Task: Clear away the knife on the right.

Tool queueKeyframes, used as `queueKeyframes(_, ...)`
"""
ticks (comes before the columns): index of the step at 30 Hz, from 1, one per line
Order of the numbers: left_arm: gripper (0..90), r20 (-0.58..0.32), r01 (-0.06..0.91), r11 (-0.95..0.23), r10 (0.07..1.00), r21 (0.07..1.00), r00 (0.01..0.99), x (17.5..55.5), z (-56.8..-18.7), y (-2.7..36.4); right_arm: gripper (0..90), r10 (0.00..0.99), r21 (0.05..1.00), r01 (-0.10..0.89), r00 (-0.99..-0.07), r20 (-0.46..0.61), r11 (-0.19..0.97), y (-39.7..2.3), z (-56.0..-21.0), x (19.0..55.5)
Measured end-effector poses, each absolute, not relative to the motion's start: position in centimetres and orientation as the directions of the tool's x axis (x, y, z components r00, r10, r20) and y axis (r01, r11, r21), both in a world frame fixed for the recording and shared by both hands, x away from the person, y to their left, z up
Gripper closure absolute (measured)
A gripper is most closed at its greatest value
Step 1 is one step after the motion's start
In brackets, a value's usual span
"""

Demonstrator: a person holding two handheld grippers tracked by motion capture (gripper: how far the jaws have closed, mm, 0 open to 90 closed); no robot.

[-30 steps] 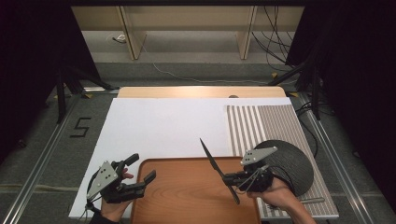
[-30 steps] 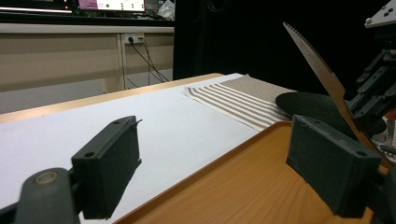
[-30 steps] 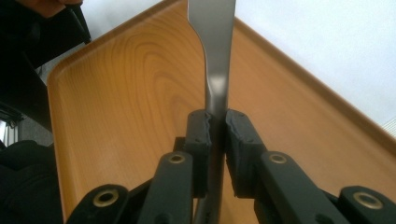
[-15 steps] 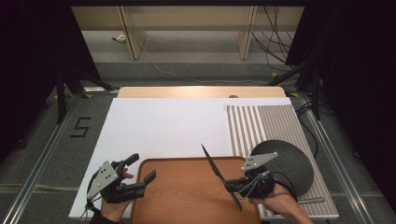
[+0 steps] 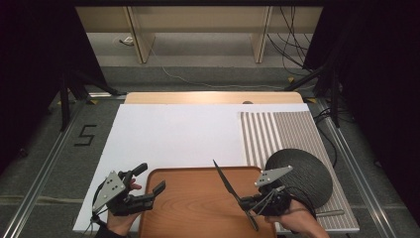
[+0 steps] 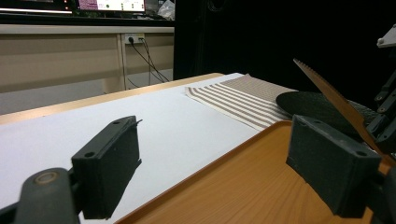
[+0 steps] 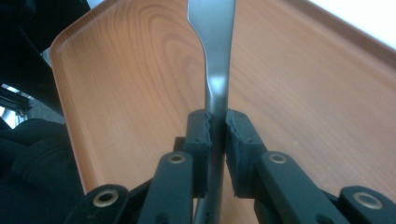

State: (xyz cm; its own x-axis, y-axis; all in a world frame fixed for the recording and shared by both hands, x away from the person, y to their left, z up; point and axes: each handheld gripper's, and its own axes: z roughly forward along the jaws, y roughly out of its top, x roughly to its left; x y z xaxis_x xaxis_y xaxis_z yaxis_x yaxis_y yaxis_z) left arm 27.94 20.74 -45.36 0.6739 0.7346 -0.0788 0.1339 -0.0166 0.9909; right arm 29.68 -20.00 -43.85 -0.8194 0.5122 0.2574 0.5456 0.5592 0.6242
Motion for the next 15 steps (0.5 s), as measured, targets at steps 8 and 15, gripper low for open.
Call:
queueKeyframes(8,16.5,-0.080,0.135,-0.016,0.734,0.991,0.674,27.9,-45.4,20.7,80.8,0.520,0.595,0.553,-0.817,0.250,0.584,-19.9,-44.2,29.0)
queueKeyframes(15,16.5,-0.079,0.135,-0.018,0.735,0.991,0.674,28.0,-45.4,20.7,80.8,0.513,0.565,0.534,-0.831,0.214,0.629,-19.7,-44.3,28.5)
